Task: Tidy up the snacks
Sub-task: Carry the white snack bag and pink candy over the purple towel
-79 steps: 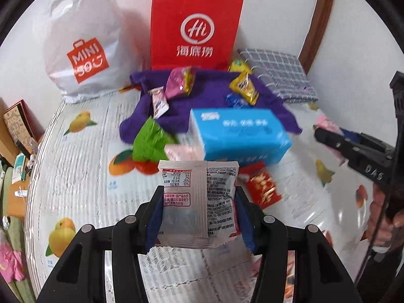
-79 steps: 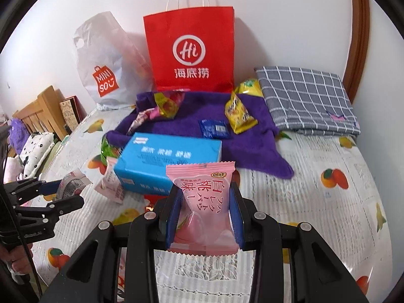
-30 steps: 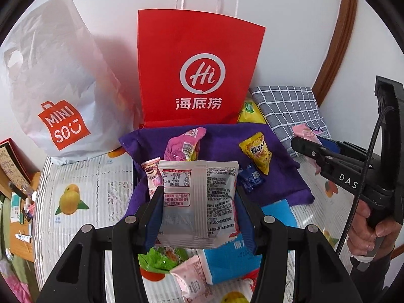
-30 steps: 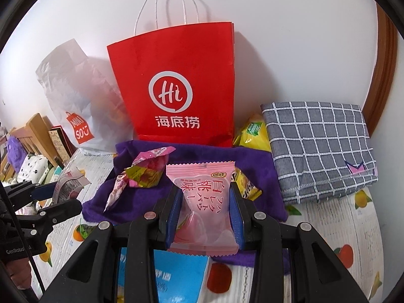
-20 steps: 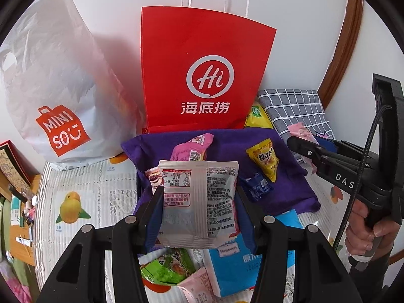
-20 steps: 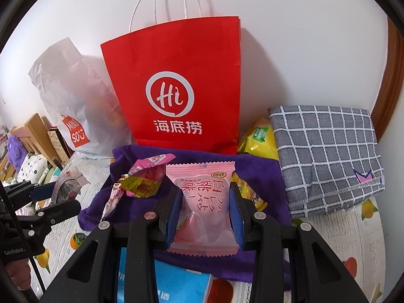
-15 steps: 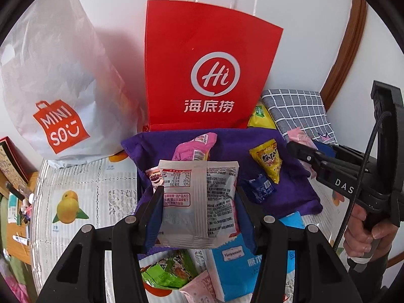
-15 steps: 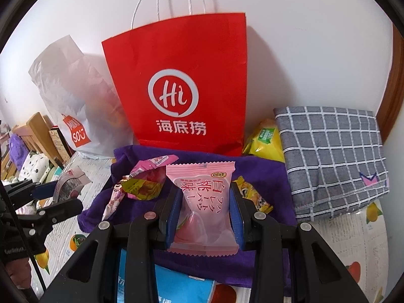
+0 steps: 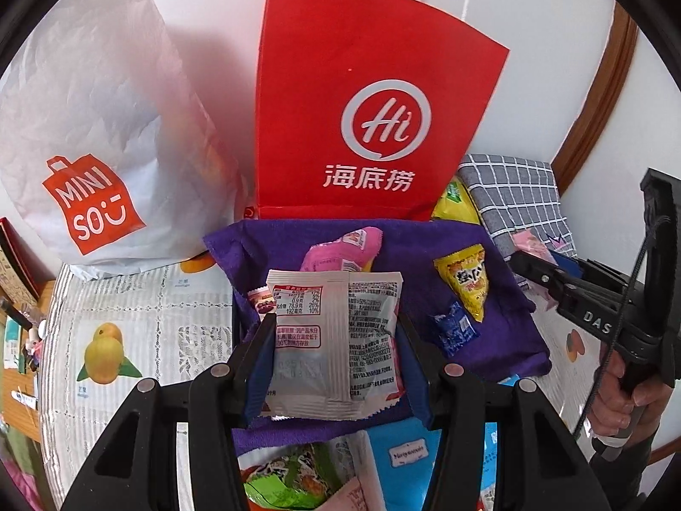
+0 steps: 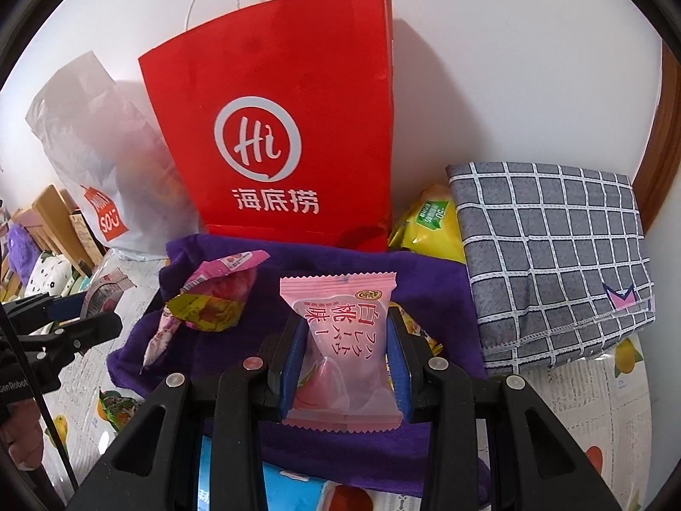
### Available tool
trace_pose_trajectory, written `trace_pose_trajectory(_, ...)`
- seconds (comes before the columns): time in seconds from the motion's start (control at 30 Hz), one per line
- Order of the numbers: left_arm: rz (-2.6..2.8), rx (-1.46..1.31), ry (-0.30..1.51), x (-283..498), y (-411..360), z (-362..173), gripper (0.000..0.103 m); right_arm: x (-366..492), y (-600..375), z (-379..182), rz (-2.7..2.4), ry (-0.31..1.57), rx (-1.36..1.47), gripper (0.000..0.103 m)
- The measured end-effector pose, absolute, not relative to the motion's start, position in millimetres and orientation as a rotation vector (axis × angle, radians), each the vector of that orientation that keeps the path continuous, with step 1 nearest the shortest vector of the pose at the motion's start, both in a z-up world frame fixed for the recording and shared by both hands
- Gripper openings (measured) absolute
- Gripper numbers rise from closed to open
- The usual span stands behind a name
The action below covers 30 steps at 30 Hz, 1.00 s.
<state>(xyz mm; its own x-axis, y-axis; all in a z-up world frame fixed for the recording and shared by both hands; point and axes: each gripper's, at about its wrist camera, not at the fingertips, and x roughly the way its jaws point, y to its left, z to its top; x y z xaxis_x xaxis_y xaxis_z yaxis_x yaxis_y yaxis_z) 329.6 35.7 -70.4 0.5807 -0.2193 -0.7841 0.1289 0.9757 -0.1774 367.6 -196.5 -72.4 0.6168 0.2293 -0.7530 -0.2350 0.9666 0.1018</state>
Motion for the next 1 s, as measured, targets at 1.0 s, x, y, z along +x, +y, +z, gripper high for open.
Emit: trace_pose_trajectory(1.0,-0.248,-0.073,1.018,361.8,2.6,-105.9,0.051,383.2,-188.6,-128.2,0.277,1.011,-0.083,0.036)
